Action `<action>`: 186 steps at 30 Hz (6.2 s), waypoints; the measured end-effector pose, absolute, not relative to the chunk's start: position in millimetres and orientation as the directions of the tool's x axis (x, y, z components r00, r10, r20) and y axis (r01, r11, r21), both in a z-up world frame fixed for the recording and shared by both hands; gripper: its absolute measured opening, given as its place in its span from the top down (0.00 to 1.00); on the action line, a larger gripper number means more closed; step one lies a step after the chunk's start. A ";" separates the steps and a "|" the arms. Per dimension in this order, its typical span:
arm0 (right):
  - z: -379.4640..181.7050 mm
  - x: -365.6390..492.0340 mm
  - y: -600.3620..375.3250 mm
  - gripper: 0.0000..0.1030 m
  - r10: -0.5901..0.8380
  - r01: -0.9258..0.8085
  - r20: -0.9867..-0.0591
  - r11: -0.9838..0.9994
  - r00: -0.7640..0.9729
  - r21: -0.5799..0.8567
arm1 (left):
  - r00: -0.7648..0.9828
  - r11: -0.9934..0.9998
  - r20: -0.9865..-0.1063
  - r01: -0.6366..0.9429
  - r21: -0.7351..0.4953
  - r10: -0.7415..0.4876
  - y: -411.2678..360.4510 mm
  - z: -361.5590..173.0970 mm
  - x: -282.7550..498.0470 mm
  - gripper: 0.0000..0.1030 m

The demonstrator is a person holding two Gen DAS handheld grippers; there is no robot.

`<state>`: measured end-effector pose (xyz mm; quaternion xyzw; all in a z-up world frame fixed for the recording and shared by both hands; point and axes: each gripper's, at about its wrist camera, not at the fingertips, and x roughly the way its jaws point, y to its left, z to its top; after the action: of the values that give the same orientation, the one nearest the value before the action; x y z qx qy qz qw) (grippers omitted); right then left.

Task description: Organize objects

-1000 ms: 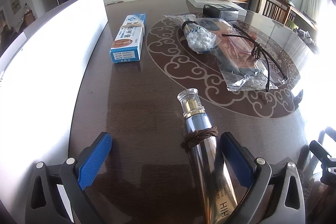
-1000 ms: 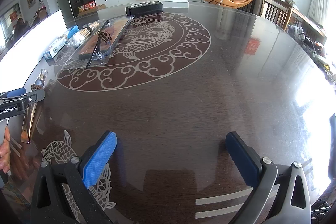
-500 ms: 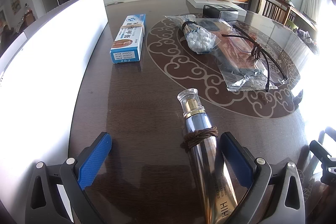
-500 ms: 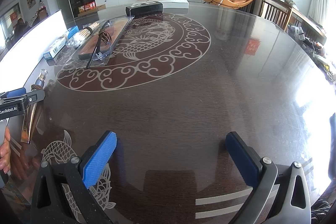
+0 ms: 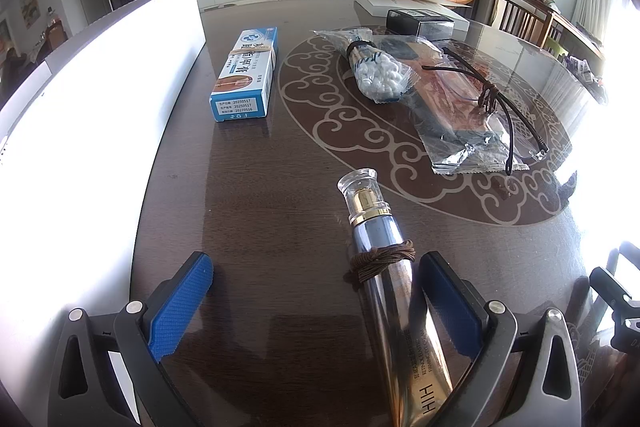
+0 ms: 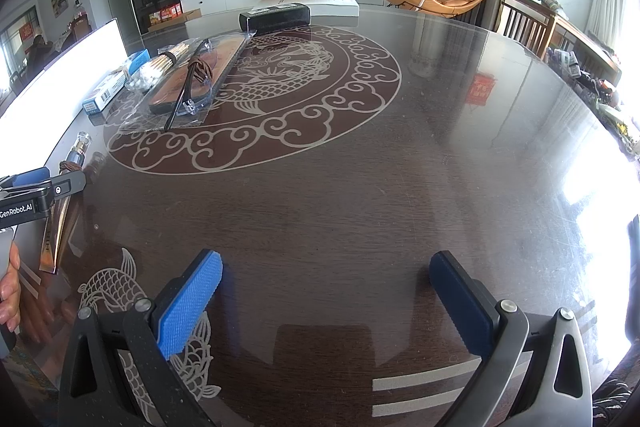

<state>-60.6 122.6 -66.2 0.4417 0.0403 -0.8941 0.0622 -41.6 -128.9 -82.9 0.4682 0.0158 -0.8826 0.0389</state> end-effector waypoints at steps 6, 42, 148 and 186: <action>-65.1 -61.5 122.4 0.00 -0.076 0.146 -0.794 -0.989 -0.603 -0.017 | -0.559 -0.996 -0.828 0.084 0.008 -0.054 -128.9 -83.0 -41.6 0.00; -45.3 -89.7 124.8 0.00 -0.290 0.156 -0.809 -0.957 -0.511 0.244 | -0.560 -0.997 -0.827 0.081 0.005 -0.050 -129.9 -83.2 -41.7 0.00; 1.9 -101.1 -47.4 0.14 -0.297 0.426 -0.753 -0.904 -0.586 0.025 | -0.708 -0.984 -0.698 0.174 -0.031 -0.103 -232.0 71.0 36.3 0.13; -69.7 -100.5 130.8 0.00 0.020 -0.018 -0.821 -1.000 -0.571 -0.013 | -0.470 -1.000 -0.883 0.018 0.005 -0.013 -85.3 -80.6 -49.1 0.03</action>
<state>-100.5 130.8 -69.7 0.4631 0.0015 -0.8863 -0.0107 -49.1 -85.3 -80.6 0.5147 0.0023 -0.8573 0.0090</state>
